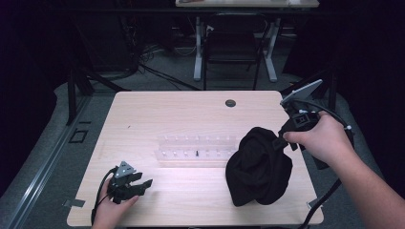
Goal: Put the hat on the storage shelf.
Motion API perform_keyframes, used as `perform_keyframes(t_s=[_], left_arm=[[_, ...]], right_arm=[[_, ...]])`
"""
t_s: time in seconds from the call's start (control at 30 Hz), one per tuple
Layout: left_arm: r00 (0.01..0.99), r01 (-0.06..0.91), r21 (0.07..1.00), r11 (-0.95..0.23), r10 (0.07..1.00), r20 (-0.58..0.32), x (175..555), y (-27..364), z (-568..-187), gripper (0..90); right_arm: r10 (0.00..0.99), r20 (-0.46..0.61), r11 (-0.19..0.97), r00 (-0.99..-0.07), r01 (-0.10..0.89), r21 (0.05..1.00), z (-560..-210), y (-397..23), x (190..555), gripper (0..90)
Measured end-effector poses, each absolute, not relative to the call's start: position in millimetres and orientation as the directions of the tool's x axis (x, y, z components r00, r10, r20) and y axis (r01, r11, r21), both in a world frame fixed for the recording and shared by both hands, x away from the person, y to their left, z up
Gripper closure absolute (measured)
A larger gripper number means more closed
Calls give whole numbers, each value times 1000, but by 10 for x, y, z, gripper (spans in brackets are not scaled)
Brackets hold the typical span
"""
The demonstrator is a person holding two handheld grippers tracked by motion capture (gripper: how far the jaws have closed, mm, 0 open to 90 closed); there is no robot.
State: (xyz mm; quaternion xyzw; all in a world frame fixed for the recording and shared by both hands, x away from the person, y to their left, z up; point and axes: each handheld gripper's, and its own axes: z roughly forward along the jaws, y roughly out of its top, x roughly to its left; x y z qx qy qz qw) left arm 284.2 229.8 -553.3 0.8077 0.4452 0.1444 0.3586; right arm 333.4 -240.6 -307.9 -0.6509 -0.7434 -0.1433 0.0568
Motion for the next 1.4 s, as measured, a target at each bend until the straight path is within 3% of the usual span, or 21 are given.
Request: perform_keyframes(t_s=[0.53, 1.03, 1.4], left_arm=[[556, 619, 708, -340, 826, -90, 2848, 2293, -5549, 477], [563, 618, 704, -350, 822, -86, 2851, 2296, -5539, 476], [558, 610, 715, -341, 826, -82, 2852, 2293, -5554, 476]], right_arm=[[856, 516, -67, -44, 979, 194, -2804, -2748, 3401, 879], [667, 738, -100, -99, 970, 221, -2809, -2755, 3465, 878], [461, 870, -129, -173, 957, 259, -2878, -2660, 3567, 878]])
